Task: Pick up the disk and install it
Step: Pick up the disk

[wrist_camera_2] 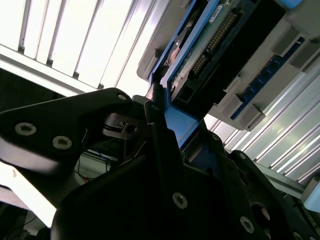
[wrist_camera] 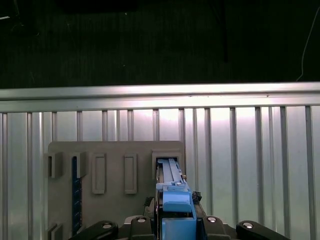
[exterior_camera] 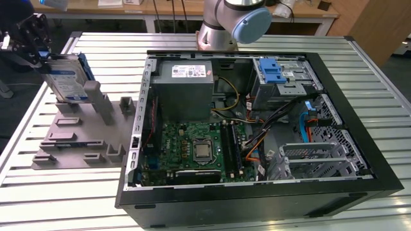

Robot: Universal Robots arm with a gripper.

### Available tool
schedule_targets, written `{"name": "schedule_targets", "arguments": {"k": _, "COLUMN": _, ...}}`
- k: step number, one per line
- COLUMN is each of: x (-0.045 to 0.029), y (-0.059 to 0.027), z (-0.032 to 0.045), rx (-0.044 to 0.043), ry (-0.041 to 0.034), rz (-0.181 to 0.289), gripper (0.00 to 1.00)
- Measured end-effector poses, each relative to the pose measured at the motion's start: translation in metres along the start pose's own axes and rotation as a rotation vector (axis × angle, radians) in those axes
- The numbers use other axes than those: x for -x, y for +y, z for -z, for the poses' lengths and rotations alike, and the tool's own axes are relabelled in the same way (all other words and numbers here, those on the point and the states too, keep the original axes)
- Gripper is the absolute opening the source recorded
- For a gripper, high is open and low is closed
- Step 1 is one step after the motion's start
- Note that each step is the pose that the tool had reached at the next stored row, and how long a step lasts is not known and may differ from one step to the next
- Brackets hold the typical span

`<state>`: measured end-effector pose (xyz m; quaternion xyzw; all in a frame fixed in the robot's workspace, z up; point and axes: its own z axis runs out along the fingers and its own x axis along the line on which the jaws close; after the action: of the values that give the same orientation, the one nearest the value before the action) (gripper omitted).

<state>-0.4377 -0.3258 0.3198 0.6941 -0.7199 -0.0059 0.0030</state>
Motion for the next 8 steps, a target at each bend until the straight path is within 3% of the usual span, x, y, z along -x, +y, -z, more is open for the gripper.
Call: {"name": "schedule_targets", "arguments": {"k": 8, "x": 0.0000, "y": 0.0000, "z": 0.0010, "rx": 0.0002, "ry": 0.0001, "rz": 0.000, "gripper": 0.36}}
